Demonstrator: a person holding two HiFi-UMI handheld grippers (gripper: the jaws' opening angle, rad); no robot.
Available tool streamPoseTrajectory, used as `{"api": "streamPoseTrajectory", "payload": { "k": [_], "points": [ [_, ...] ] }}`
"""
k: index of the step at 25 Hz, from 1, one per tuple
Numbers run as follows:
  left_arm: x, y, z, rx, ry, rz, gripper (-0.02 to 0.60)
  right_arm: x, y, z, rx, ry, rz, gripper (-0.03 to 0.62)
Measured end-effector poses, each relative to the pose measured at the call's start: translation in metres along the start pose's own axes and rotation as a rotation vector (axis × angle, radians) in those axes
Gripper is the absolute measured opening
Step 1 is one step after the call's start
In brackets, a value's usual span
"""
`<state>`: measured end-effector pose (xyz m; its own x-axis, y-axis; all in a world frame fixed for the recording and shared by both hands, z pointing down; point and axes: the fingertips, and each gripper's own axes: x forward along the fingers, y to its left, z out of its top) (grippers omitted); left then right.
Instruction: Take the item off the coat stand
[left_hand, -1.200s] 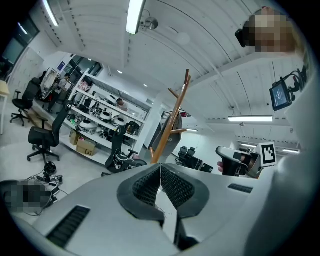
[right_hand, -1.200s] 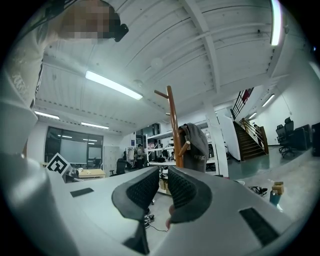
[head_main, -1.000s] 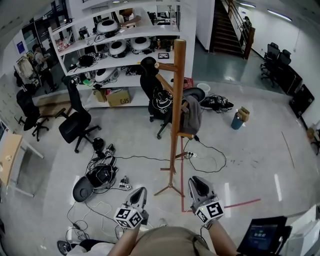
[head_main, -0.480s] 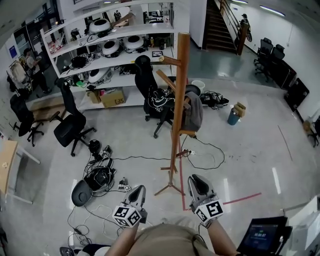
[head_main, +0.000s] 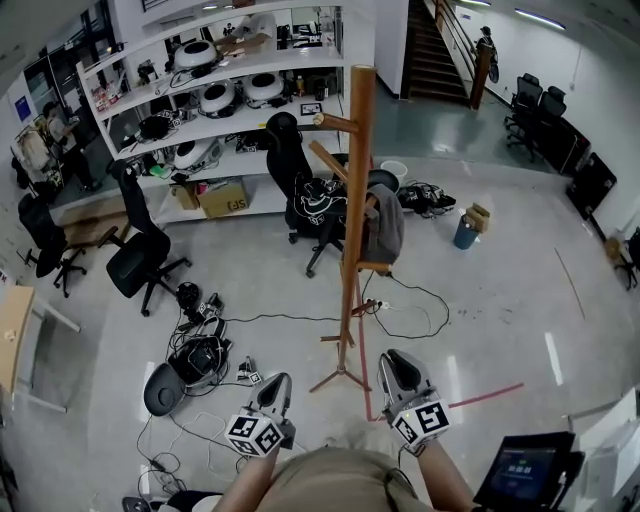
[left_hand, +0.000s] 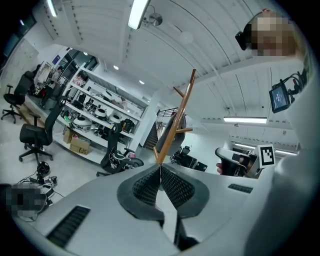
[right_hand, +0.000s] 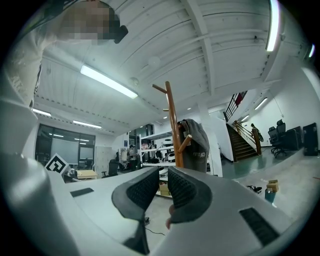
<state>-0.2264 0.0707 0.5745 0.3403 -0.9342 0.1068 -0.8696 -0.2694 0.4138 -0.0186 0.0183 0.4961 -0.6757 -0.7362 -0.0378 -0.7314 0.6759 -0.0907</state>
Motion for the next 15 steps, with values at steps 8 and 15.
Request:
{"api": "streamPoseTrajectory", "payload": {
  "k": [8,15],
  "points": [
    [0.011,-0.002,0.000,-0.019,-0.001,0.034,0.018,0.011,-0.017,0.001,0.015,0.008,0.029,0.040],
    [0.038,-0.007,-0.005,-0.055,-0.006,0.071,0.018,0.023,-0.041,0.010,0.029,-0.001,0.068,0.039]
  ]
}}
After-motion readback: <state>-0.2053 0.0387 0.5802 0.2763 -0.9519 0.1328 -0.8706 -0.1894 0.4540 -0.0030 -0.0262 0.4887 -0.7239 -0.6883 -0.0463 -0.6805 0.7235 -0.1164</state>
